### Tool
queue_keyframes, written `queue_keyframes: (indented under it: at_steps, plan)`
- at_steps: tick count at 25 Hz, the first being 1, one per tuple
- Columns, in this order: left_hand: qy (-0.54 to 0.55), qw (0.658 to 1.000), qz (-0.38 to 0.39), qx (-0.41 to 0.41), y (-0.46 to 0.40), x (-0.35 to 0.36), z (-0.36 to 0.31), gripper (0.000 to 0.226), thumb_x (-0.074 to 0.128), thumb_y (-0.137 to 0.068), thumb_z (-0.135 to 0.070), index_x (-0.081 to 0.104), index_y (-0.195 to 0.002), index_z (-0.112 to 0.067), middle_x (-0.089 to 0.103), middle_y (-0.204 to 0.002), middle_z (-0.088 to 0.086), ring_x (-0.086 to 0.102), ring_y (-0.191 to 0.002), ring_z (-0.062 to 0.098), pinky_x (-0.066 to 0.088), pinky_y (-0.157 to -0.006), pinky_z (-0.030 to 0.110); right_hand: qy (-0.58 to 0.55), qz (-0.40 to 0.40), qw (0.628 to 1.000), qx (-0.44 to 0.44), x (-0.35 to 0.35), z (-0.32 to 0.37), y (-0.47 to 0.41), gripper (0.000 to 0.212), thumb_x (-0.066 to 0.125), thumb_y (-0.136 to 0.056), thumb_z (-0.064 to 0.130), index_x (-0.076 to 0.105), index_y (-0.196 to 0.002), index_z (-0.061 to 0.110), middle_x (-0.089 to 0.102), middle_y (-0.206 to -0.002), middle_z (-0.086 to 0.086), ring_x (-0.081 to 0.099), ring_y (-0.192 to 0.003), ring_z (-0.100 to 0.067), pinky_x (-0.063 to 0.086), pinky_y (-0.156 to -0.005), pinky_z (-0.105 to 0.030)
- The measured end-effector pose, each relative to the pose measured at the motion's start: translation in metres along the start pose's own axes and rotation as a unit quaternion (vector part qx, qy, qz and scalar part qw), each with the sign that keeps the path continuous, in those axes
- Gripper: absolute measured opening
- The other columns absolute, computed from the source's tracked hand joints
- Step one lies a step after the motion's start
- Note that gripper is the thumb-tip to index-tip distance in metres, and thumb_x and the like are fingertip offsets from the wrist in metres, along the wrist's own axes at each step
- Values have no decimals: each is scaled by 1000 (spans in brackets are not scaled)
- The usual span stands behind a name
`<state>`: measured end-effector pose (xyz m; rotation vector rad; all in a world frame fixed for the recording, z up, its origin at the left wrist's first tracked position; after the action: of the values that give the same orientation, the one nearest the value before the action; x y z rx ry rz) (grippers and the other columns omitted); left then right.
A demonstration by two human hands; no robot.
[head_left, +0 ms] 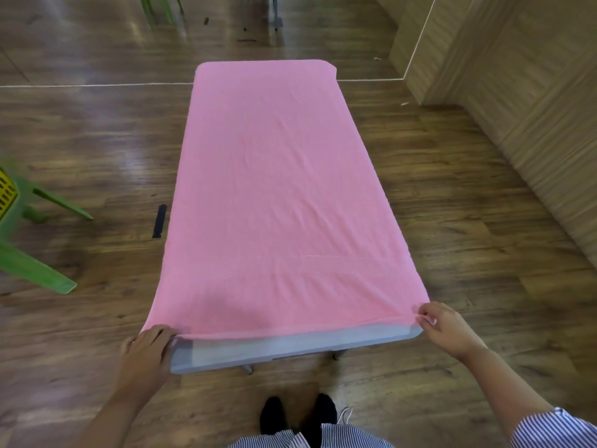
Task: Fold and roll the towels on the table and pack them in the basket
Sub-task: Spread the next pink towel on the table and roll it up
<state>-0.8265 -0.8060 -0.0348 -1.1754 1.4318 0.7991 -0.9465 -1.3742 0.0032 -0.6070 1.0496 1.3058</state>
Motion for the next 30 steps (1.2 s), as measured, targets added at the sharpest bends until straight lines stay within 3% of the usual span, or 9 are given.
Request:
queue_keyframes:
  at_steps: [4,9,12,15,20,22,25,30]
  plan:
    - [-25,1000,7,-13,8,-2,7,29,39,-81,-35,65,-88,-26,64,-89,-9,60,-80,17,28,-71,35,-23,6,999,26,-1,-7,4,7,62,-87,13,67,-88,18,63,-91,10,59,-78,-9,39,-69,-17]
    - [-26,999,15,-11,14,-5,14,26,39,-79,-34,63,-87,-29,64,-87,-10,59,-77,16,27,-74,34,-22,24,998,49,-1,-4,-1,16,63,-86,13,60,-76,24,65,-86,3,60,-76,-11,41,-67,-7]
    - [-12,998,32,-57,10,-10,9,22,38,-84,-43,59,-86,-37,63,-80,-15,64,-77,14,31,-77,39,-23,12,997,69,-6,6,-4,16,64,-85,12,54,-73,16,61,-73,0,55,-65,-8,40,-58,-14]
    - [-8,995,18,-96,3,-15,1,14,43,-81,-42,56,-82,-37,61,-77,-14,64,-75,15,33,-79,42,-12,-17,998,61,-2,10,-7,15,64,-85,11,51,-76,11,55,-78,1,53,-64,-10,41,-58,-27]
    - [-15,1000,-23,-5,7,-1,-3,26,42,-74,-23,65,-85,-18,62,-92,0,60,-84,25,37,-72,41,1,-70,996,58,12,11,-5,5,62,-84,0,65,-81,4,54,-88,2,56,-67,-26,37,-65,-30]
    - [5,1000,-9,20,11,7,1,31,40,-79,-22,67,-91,-13,62,-98,3,62,-86,30,44,-68,43,14,-82,996,40,14,13,2,7,64,-82,-1,68,-84,5,61,-89,1,54,-63,-22,38,-61,-29]
    - [25,1000,4,17,14,5,-2,35,40,-82,-25,68,-97,-10,63,-102,4,59,-91,26,48,-73,42,29,-76,997,16,16,10,11,23,68,-75,-3,69,-94,10,65,-99,3,55,-55,-17,45,-58,-32]
    - [19,999,39,-3,11,5,-1,38,40,-82,-21,69,-103,-8,65,-106,7,60,-96,29,47,-76,45,53,-52,997,8,16,5,4,33,62,-76,-10,68,-103,8,67,-107,-5,66,-83,-29,51,-66,-38]
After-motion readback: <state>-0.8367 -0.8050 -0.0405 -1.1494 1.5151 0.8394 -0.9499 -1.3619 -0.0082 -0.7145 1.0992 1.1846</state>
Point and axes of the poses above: each hand's wrist, its own y-axis away from the middle knuckle, its own x-axis out of the palm, z = x × y, the point moved 1 cm from there along -y, towards the middle knuckle
